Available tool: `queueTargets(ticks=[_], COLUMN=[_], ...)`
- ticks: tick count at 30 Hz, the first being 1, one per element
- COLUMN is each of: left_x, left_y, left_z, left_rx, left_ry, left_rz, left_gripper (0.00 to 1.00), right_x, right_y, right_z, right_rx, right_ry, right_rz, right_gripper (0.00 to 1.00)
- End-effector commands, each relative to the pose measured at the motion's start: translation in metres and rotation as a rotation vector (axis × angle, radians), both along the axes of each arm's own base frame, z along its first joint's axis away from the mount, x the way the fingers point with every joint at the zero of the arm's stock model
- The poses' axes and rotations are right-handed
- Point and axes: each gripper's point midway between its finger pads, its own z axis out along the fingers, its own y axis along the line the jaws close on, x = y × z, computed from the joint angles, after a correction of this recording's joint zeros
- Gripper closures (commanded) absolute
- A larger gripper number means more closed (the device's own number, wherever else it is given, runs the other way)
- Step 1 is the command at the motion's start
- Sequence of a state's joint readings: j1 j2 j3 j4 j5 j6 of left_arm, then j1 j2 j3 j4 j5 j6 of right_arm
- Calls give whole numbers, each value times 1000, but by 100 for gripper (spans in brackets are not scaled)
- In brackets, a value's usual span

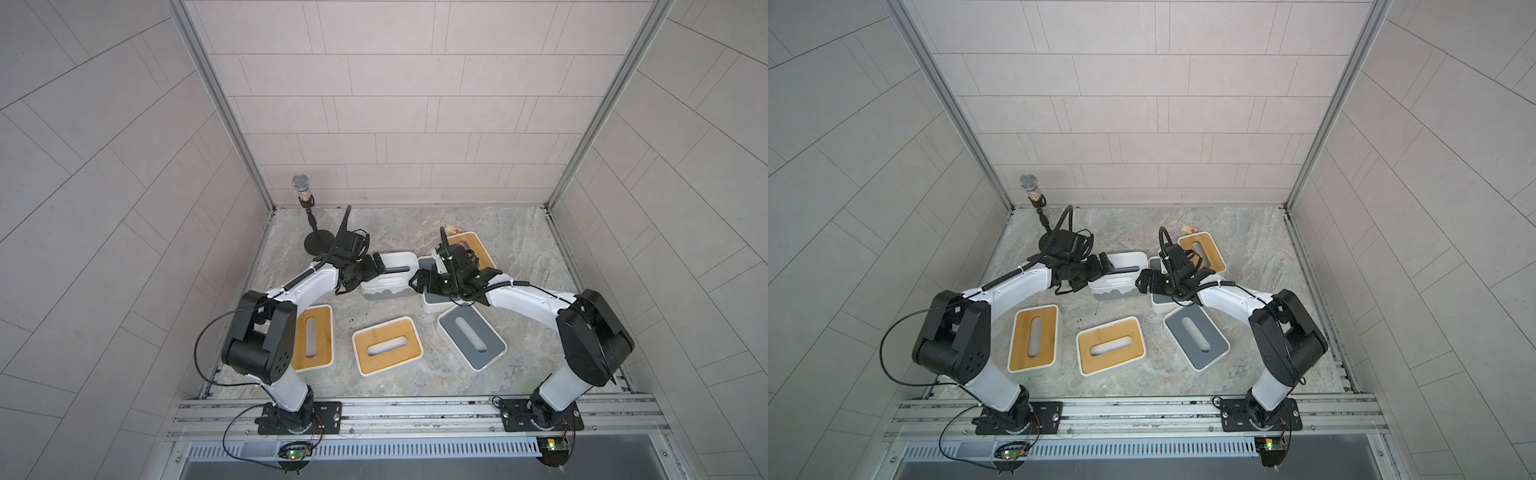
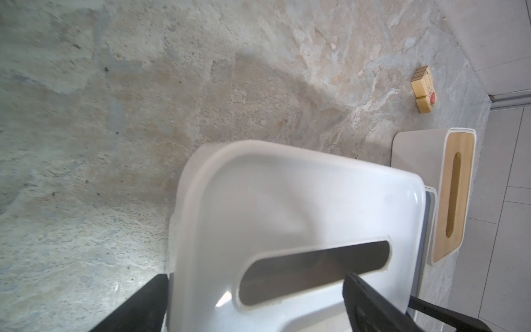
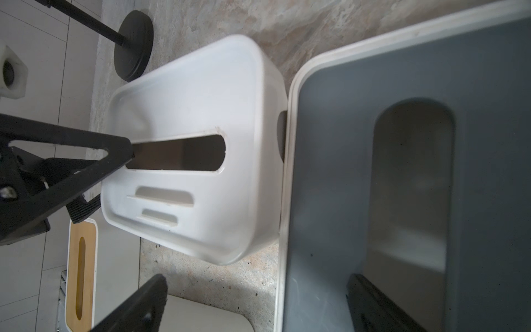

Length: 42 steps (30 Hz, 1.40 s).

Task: Stack the tissue boxes
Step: Adjust the tissue box at the center of the board.

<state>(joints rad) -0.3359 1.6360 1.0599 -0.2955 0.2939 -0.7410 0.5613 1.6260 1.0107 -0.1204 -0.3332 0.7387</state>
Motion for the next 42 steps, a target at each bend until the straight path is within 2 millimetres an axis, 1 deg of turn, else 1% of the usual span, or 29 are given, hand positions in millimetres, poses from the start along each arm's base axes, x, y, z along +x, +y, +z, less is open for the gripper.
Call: queueTargets(ticks=[1, 7, 11, 14, 21, 23, 27, 30, 33, 38, 42], left_x=[4, 3, 9, 15, 31, 35, 40, 42, 41, 35, 36], left_y=[-15, -13, -17, -19, -30, -29, -31, -25, -24, -19, -19], left_z=[18, 18, 18, 18, 23, 25, 23, 23, 23, 15, 22], left_rx=[-51, -34, -32, -31, -24, -11, -8, 16, 9, 15, 8], left_ry=[-53, -60, -68, -78, -113, -128, -119, -126, -122, -106, -123], left_rz=[-14, -10, -26, -37, -102, -103, -118, -97, -99, -73, -68], left_gripper=[0, 0, 0, 0, 0, 0, 0, 0, 0, 0, 0], right_x=[-14, -17, -22, -22, -8, -4, 5, 11, 17, 23, 30], right_y=[-7, -12, -9, -10, -8, -7, -3, 2, 4, 7, 7], right_z=[-3, 6, 6, 8, 27, 31, 32, 33, 33, 29, 28], right_rx=[-18, -18, 3, -1, 7, 8, 8, 12, 6, -3, -24], right_ry=[36, 20, 38, 31, -16, -28, -31, -32, -36, -25, -31], right_rz=[33, 36, 52, 41, 37, 36, 33, 34, 31, 31, 28], right_gripper=[1, 1, 1, 1, 1, 1, 1, 1, 1, 1, 1])
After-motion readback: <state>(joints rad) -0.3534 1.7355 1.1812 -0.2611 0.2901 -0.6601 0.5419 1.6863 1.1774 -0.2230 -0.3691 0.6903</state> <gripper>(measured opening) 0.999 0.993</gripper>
